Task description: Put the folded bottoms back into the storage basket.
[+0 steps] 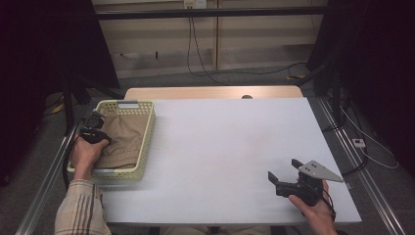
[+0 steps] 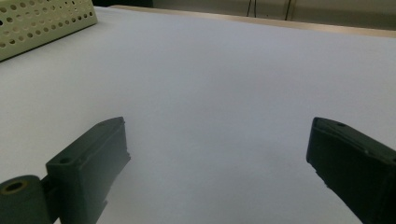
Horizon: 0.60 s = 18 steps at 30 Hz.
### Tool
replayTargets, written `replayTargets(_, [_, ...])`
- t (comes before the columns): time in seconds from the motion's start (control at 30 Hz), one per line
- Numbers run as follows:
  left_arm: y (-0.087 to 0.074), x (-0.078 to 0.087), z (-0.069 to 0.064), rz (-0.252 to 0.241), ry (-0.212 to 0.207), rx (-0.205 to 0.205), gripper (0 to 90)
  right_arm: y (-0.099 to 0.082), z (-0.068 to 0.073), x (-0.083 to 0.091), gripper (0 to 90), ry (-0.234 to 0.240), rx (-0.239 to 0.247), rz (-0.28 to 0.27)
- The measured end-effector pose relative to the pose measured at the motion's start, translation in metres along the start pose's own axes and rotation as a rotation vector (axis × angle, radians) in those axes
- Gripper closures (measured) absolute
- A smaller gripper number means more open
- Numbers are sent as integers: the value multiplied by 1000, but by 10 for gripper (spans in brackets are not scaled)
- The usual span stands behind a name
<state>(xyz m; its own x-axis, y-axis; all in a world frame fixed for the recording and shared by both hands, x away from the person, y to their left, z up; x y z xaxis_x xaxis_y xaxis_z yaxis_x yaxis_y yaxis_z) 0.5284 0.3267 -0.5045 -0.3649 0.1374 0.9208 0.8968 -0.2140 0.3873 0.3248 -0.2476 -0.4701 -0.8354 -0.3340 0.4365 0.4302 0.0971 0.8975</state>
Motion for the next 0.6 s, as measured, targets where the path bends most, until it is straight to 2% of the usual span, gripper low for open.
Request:
replayTargets(0.03, [0, 0, 0, -11, -15, 19, 900, 0, 0, 0, 51, 0, 2, 0])
replayTargets(0.1, [-1, 1, 1, -11, -28, 24, 900, 0, 0, 0, 51, 1, 1, 0])
replayTargets(0.17, [0, 2, 0, -14, -38, 16, 900, 0, 0, 0, 51, 0, 1, 1])
replayTargets(0.3, [4, 7, -3, -53, -27, -15, 811, 0, -1, 0, 51, -1, -4, 0])
replayTargets(0.4, [6, 12, -4, -90, -30, -21, 773, 0, -1, 0, 51, -2, -5, 0])
replayTargets(0.5, [11, 20, -7, -158, -56, -23, 717, 0, -1, 0, 51, -2, -3, 0])
replayTargets(0.6, [14, 27, -7, -208, -61, -48, 654, 0, -1, 0, 51, -3, -3, 0])
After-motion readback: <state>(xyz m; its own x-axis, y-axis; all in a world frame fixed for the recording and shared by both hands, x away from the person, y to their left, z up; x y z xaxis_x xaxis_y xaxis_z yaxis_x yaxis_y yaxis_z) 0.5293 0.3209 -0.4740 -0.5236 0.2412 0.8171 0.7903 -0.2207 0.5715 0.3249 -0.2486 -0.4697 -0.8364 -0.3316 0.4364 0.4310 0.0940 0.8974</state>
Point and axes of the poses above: each handheld gripper's, and its own axes: x roughly backward along the jaws, y roughly out of its top, z roughly to its left, the point moved 8 cm from there along -x, roughly forward along the jaws, and after that the axes turned 2 degrees about -y, right-handed, at the moved point
